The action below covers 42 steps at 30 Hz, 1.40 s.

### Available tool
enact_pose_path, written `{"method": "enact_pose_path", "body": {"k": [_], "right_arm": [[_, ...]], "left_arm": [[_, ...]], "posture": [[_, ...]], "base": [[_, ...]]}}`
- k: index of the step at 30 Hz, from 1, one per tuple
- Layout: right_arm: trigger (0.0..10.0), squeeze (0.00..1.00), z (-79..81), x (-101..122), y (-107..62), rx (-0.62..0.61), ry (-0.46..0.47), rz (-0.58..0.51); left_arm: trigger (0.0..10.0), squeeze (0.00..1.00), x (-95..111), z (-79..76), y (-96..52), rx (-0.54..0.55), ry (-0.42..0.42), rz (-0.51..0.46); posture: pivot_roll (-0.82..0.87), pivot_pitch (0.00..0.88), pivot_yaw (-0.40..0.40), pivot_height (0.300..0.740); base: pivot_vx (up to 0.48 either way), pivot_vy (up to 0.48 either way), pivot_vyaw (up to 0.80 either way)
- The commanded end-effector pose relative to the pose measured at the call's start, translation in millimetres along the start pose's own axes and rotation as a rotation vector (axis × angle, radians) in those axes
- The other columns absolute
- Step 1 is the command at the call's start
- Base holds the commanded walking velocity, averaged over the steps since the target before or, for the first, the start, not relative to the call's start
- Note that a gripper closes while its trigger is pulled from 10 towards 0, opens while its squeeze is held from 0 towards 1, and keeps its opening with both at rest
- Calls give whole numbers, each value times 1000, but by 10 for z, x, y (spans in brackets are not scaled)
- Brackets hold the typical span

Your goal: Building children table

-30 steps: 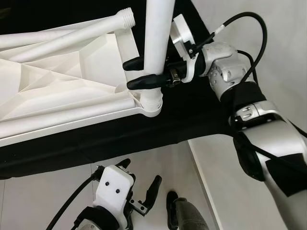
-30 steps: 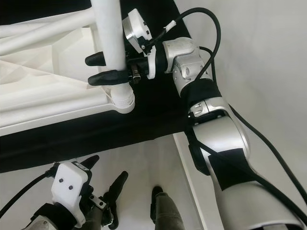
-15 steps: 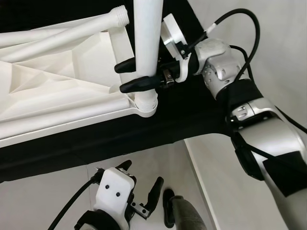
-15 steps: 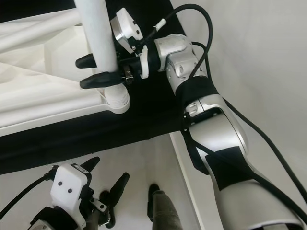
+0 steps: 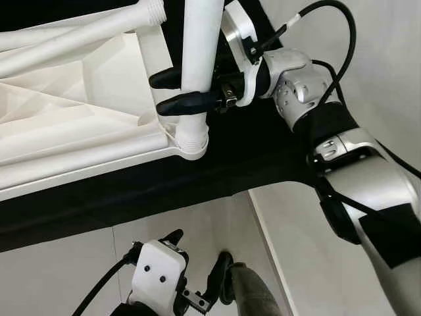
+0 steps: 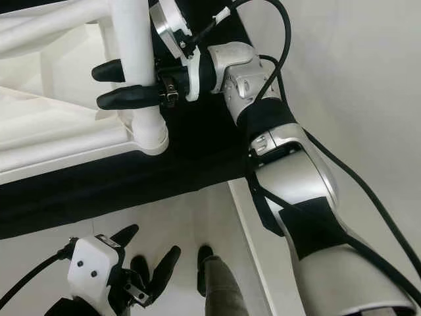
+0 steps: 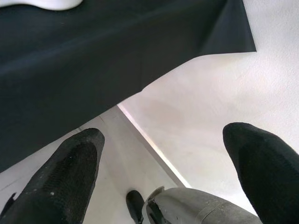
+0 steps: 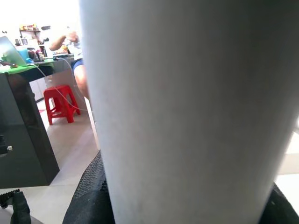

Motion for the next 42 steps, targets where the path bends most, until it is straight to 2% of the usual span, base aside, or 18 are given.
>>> {"method": "enact_pose_path", "body": {"k": [1, 14, 24, 29, 42], "right_arm": [[10000, 0, 135, -260, 171, 88, 85, 42], [10000, 0, 211, -299, 163, 144, 9, 109], [10000, 0, 210, -276, 237, 204, -33, 181], [10000, 0, 166, -236, 294, 192, -3, 157], [10000, 0, 108, -268, 284, 126, 70, 109]], "left_arm": [[10000, 0, -29, -29, -31, 3, -15, 15], [10000, 0, -26, -25, -25, 6, -15, 15], [10000, 0, -8, -5, -1, 7, -11, 13], [10000, 0, -1, -5, 12, 8, -10, 10], [10000, 0, -3, -14, 40, 6, -12, 4]], "posture": [[77, 518, -49, 740], [67, 509, -46, 740], [53, 494, -53, 740], [46, 483, -59, 740], [40, 469, -65, 740]], "base": [[0, 0, 0], [0, 0, 0], [0, 0, 0], [0, 0, 0], [0, 0, 0]]}}
Point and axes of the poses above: a point about 5 cm out from each wrist's last joint towards the gripper, its own y axis pointing out of the wrist towards the gripper, its own x axis along the axis of the wrist's last joint, z = x × y, the point moved 2 cm from there along y, pointing out of the wrist towards the gripper, and after that the axes turned 9 degrees about -y, right-handed, at the moved point
